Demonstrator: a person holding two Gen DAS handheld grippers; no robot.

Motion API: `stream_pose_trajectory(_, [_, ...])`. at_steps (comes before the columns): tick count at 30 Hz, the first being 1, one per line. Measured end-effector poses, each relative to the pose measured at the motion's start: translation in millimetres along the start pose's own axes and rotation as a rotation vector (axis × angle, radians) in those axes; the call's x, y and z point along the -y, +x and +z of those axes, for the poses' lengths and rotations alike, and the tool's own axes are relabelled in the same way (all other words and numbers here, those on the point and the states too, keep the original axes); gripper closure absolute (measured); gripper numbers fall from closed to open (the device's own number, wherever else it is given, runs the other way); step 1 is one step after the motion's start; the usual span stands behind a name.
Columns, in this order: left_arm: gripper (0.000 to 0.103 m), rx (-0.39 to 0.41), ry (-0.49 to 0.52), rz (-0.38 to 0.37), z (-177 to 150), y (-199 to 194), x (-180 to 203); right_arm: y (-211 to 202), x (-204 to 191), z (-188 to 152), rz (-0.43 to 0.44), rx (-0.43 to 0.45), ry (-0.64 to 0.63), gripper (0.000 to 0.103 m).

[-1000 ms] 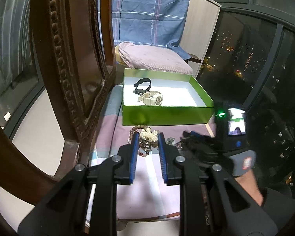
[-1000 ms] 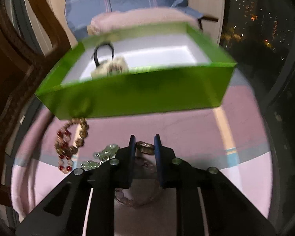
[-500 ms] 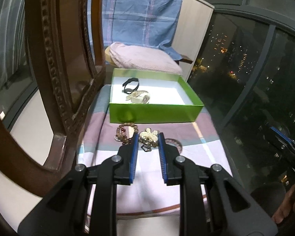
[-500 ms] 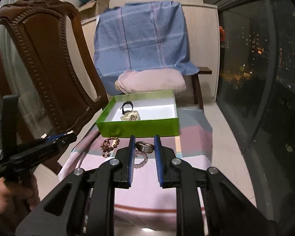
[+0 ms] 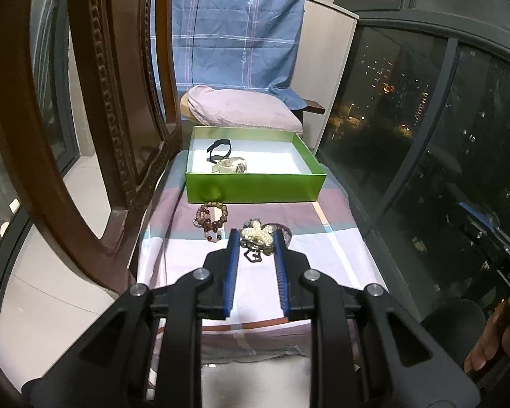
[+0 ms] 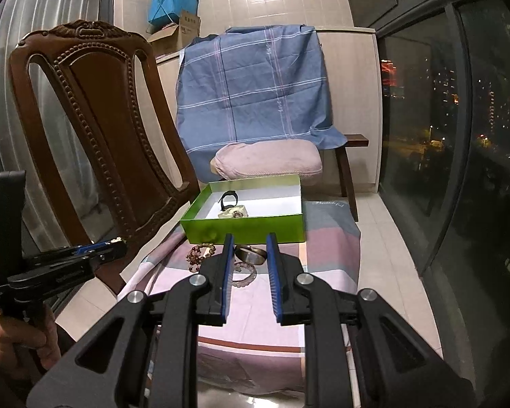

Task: Organize jewelry
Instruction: 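Lift the brooch with the left tool while the right tool grasps the ring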

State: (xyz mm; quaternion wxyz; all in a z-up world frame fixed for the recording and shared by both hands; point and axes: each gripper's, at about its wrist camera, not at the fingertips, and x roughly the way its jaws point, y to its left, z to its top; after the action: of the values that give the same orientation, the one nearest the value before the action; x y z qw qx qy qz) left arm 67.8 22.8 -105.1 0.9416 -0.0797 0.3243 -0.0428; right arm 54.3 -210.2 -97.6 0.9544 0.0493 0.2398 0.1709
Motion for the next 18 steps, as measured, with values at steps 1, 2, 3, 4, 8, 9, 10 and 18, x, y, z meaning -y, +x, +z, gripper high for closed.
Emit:
stream_pose_trajectory(1, [0.083, 0.003, 0.004, 0.002, 0.2, -1.9, 1.6, -1.3, 0.5, 0.0, 0.002, 0.002, 0.0, 0.084])
stream_pose_trajectory(2, [0.083, 0.004, 0.007, 0.003, 1.0, -2.6, 2.6, -2.6, 0.9, 0.0, 0.003, 0.001, -0.002, 0.084])
stream_pose_trajectory(3, [0.083, 0.004, 0.011, 0.004, 1.2, -4.2, 4.4, -3.5, 1.6, 0.0, 0.005, 0.0, -0.003, 0.084])
stream_pose_trajectory(4, [0.083, 0.005, 0.012, 0.005, 1.3, -4.8, 5.3, -3.9, 2.2, 0.3, 0.009, 0.0, -0.002, 0.084])
stream_pose_trajectory(8, [0.083, 0.004, 0.018, 0.01, 2.0, -7.0, 9.0, -6.2, 3.0, 0.1, 0.013, 0.005, 0.003, 0.084])
stream_pose_trajectory(9, [0.083, 0.004, 0.018, 0.01, 1.7, -7.0, 8.9, -7.0, 2.3, 0.1, 0.014, 0.006, 0.001, 0.084])
stream_pose_trajectory(10, [0.083, 0.004, 0.018, 0.011, 1.9, -7.2, 9.3, -7.5, 2.1, 0.1, 0.014, 0.007, 0.0, 0.084])
stream_pose_trajectory(18, [0.083, -0.009, 0.019, 0.007, 0.0, -4.8, 10.3, -6.3, 3.8, -1.0, 0.015, 0.0, 0.004, 0.084])
